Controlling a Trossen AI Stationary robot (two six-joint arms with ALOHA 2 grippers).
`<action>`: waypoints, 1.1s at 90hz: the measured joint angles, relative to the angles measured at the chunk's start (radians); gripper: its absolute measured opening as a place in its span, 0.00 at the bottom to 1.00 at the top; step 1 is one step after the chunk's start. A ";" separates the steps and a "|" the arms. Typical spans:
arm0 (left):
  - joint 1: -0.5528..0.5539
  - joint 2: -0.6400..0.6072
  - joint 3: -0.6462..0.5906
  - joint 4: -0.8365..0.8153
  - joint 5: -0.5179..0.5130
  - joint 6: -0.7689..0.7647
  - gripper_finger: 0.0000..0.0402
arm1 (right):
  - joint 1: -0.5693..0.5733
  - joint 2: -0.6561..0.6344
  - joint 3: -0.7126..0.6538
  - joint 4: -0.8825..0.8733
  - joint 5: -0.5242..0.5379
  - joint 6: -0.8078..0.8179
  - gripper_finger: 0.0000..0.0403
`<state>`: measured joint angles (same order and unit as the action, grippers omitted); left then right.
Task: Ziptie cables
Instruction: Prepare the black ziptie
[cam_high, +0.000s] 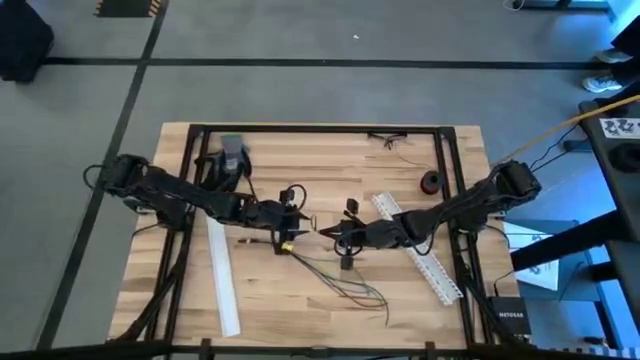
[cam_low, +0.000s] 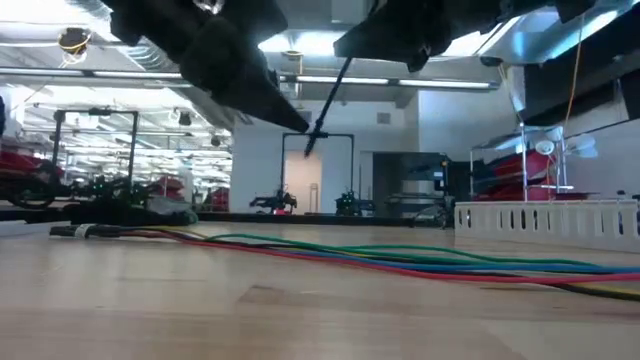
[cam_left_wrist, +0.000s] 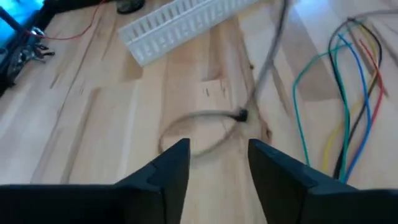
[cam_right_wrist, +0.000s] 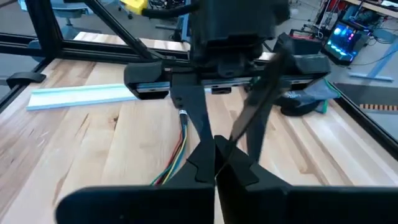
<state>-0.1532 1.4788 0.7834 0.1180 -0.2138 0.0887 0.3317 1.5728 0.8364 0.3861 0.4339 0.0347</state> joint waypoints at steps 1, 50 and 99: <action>0.000 0.000 0.000 0.003 0.006 0.000 0.42 | 0.000 0.000 0.000 0.000 0.000 0.003 0.00; -0.035 0.125 0.000 0.168 0.015 0.189 0.40 | 0.000 0.002 -0.002 0.006 0.002 0.013 0.00; -0.034 0.126 0.000 0.196 0.027 0.170 0.13 | 0.001 0.002 -0.002 0.006 0.003 0.014 0.00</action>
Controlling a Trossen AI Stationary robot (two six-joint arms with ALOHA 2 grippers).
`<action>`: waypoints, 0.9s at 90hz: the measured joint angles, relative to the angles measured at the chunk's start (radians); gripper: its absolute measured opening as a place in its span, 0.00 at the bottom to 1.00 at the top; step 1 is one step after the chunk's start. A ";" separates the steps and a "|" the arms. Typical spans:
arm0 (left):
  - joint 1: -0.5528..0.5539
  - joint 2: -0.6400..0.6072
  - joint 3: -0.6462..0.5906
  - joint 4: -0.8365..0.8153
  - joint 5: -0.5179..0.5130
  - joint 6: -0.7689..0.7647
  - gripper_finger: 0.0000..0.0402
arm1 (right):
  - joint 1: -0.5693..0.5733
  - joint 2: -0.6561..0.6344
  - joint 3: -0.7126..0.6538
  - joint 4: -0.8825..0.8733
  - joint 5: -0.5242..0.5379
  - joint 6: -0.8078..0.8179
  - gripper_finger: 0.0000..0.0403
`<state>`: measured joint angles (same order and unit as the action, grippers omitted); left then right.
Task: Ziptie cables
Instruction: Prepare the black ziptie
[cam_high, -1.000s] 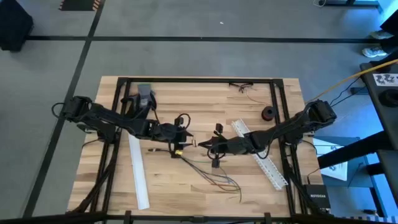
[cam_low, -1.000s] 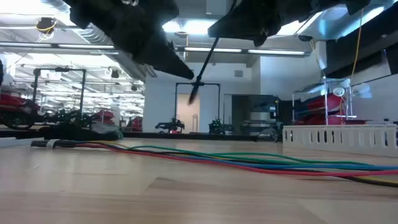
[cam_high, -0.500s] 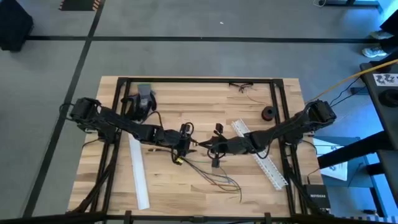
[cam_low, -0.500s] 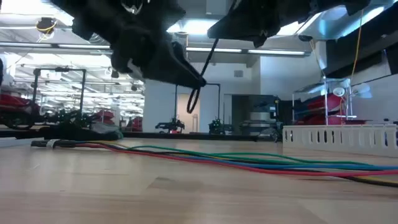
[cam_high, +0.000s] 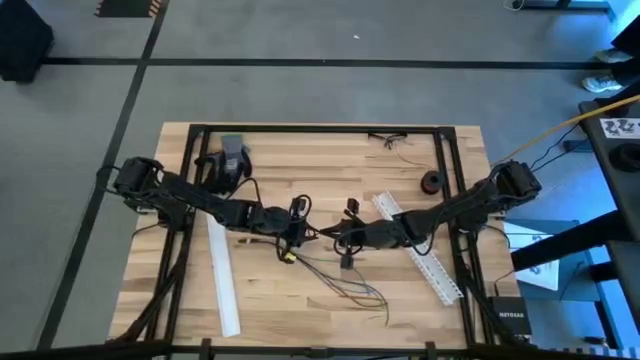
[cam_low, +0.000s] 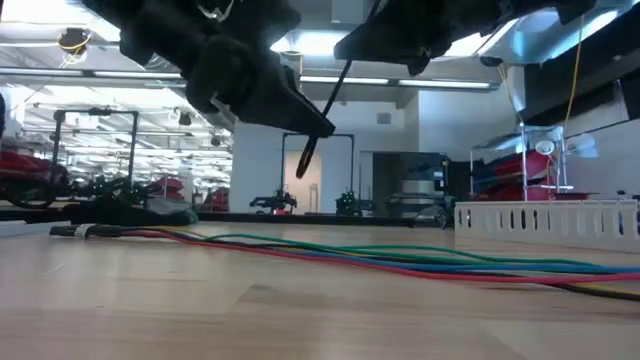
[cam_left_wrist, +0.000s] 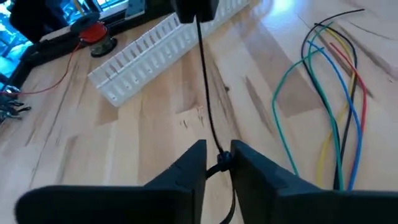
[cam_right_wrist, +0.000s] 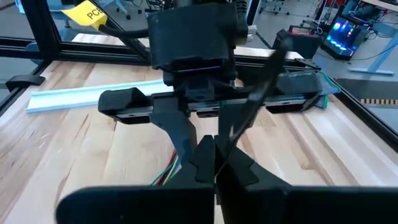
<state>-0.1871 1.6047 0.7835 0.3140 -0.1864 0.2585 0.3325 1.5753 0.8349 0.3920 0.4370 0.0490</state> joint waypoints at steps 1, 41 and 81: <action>0.000 0.000 0.000 -0.001 0.000 -0.003 0.13 | 0.000 0.000 0.000 0.000 0.000 0.000 0.00; 0.000 -0.006 -0.052 -0.027 0.000 -0.025 0.08 | 0.000 0.000 -0.003 0.006 0.018 -0.033 0.00; 0.023 -0.002 -0.057 -0.135 0.000 -0.047 0.10 | 0.001 -0.109 -0.002 -0.060 0.029 -0.056 0.00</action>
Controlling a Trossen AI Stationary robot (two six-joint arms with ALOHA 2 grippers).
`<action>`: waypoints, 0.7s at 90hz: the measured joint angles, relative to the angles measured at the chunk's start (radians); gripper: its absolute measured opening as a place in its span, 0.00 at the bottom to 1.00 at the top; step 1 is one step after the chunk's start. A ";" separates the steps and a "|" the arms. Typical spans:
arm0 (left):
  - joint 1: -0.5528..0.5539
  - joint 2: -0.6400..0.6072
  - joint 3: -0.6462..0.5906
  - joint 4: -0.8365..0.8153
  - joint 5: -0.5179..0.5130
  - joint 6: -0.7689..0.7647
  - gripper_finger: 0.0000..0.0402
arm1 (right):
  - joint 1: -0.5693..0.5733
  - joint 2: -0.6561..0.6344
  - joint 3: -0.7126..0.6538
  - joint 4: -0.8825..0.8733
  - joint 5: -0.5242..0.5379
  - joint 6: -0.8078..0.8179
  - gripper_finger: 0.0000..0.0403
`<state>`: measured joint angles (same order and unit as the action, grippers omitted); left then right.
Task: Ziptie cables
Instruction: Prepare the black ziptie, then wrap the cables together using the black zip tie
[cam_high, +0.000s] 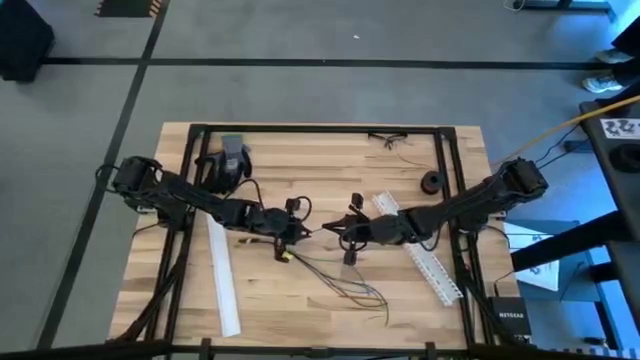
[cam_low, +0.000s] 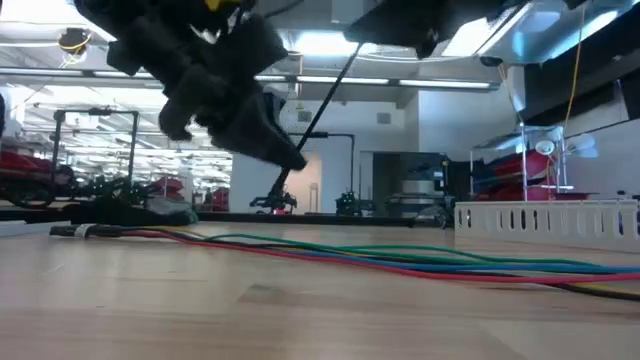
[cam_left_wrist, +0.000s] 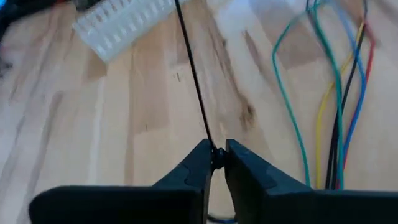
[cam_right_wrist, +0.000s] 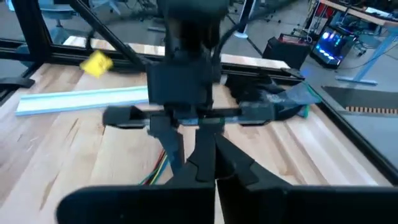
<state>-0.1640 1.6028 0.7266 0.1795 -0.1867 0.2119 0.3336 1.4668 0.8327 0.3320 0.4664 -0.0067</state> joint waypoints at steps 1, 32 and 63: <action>0.001 0.000 0.000 -0.003 0.000 0.000 0.10 | 0.000 -0.003 0.000 -0.003 0.002 0.000 0.00; 0.007 0.005 -0.005 0.002 0.000 0.000 0.08 | 0.001 -0.033 0.006 -0.038 0.000 0.046 0.00; 0.001 -0.061 -0.003 -0.057 -0.032 -0.033 0.02 | -0.006 -0.083 0.004 -0.192 0.024 0.162 0.17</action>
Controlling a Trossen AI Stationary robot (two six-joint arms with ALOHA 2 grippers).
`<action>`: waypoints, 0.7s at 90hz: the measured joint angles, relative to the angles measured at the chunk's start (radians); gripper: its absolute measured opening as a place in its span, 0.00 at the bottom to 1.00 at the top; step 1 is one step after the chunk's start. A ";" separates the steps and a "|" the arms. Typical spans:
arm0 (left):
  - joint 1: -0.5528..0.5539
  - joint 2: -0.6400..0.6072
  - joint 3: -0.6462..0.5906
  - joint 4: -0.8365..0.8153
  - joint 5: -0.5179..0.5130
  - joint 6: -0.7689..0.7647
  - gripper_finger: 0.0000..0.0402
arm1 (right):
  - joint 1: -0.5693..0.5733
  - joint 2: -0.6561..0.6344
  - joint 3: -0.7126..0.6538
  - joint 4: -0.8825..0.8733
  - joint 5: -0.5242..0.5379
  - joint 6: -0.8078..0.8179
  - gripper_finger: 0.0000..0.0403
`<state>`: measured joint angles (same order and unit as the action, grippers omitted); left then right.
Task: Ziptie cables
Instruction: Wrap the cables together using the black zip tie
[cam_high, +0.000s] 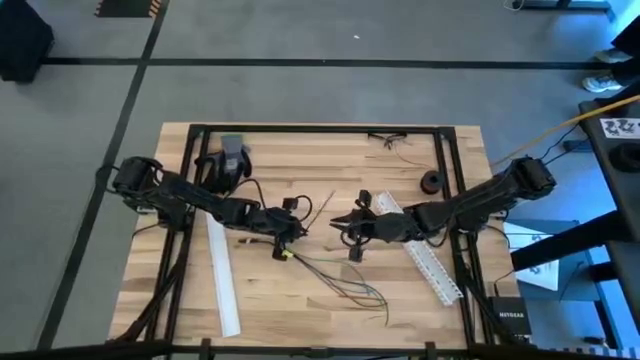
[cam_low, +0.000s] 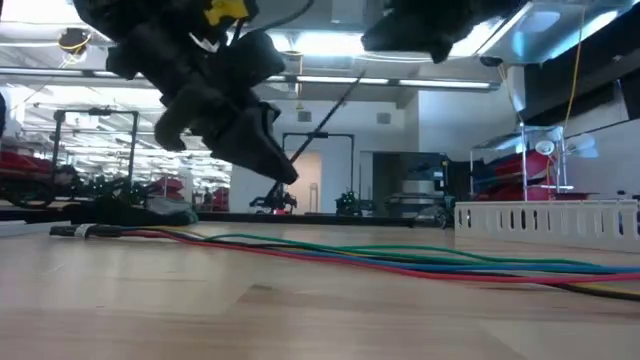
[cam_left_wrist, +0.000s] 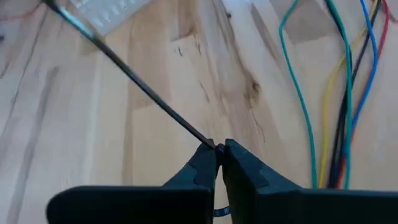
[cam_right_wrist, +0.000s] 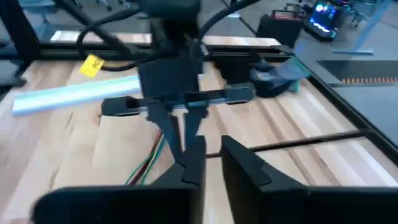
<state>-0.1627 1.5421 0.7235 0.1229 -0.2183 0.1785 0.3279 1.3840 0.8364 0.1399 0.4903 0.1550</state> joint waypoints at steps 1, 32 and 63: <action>-0.001 -0.009 0.000 -0.011 -0.007 -0.005 0.02 | 0.000 -0.003 0.000 -0.009 0.000 0.004 0.18; -0.034 -0.356 0.002 -0.418 -0.080 -0.164 0.01 | -0.008 0.166 0.000 0.094 -0.041 0.036 0.38; -0.149 -0.642 0.002 -0.760 -0.277 -0.338 0.01 | -0.130 0.605 0.224 0.382 -0.243 -0.010 0.39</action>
<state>-0.3112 0.9001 0.7254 -0.6370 -0.4950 -0.1592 0.1976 1.9894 1.0604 0.5222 0.2476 0.1446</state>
